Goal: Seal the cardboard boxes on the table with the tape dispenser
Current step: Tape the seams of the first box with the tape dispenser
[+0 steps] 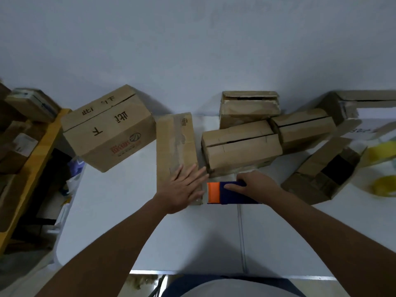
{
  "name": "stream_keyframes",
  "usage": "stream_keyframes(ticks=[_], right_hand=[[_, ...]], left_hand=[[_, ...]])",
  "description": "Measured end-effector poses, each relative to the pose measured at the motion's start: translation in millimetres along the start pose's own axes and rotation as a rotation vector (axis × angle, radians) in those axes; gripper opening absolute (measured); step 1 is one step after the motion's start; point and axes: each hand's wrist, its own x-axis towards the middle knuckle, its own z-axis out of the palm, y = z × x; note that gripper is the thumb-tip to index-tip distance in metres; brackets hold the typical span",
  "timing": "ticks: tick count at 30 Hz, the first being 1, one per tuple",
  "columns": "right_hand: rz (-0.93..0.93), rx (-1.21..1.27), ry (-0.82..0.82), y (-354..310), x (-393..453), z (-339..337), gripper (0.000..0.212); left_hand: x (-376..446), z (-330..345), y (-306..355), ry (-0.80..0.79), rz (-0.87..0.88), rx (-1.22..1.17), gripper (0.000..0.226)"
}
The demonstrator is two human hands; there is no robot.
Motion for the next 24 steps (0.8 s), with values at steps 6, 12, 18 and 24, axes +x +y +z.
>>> stream_keyframes(ticks=[6,12,18,24], right_hand=[[0.032,-0.068,-0.049,29.5,-14.8,-13.4,0.06],[0.081,0.007,-0.103,29.1,-15.3,-8.2,0.056],[0.115,-0.033,-0.186,17.4,-17.0,1.0,0.047],[0.205,-0.012,-0.064,-11.9,-14.8,26.8,0.049]], left_hand=[[0.7,-0.4,-0.2,0.009,0.016,0.017,0.061],[-0.9,-4.6,2.3,0.015,0.002,0.021,0.064],[0.3,-3.5,4.2,0.017,-0.003,0.007,0.062],[0.4,-0.8,2.8,0.033,0.013,0.017,0.062]])
